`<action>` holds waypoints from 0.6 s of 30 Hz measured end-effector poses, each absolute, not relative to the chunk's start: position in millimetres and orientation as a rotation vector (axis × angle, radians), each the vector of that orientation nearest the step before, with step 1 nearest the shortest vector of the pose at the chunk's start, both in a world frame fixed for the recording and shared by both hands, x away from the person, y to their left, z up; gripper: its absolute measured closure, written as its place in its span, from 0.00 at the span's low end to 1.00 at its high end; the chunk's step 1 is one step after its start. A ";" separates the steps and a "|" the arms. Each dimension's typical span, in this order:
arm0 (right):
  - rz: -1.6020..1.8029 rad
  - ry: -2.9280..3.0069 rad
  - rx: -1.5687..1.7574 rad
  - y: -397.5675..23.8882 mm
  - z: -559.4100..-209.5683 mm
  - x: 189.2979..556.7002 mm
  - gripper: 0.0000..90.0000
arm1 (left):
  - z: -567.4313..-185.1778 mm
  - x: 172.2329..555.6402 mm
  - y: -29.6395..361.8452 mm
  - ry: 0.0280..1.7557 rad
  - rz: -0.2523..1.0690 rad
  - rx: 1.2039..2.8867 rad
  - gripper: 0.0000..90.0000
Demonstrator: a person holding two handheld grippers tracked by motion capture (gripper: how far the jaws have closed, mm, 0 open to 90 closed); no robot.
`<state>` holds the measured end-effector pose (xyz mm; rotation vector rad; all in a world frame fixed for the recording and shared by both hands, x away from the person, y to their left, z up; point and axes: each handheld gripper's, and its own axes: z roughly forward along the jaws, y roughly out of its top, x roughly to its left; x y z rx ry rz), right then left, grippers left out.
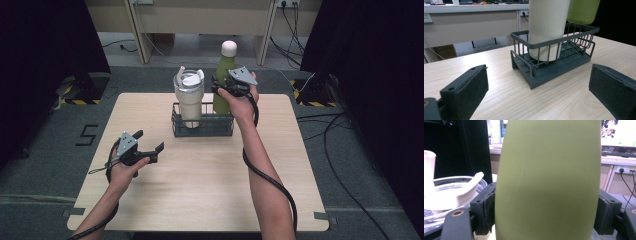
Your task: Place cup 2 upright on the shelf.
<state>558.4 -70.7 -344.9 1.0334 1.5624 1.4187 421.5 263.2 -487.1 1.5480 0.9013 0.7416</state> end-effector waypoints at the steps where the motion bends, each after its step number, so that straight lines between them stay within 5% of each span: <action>1: 1.417 1.566 1.035 -70.5 -346.2 559.2 0.25 | -487.2 421.7 263.1 0.902 0.741 1.548 0.02; 18: 1.391 1.602 1.066 -66.2 -363.0 566.2 0.25 | -488.4 421.8 261.4 0.897 0.737 1.555 0.02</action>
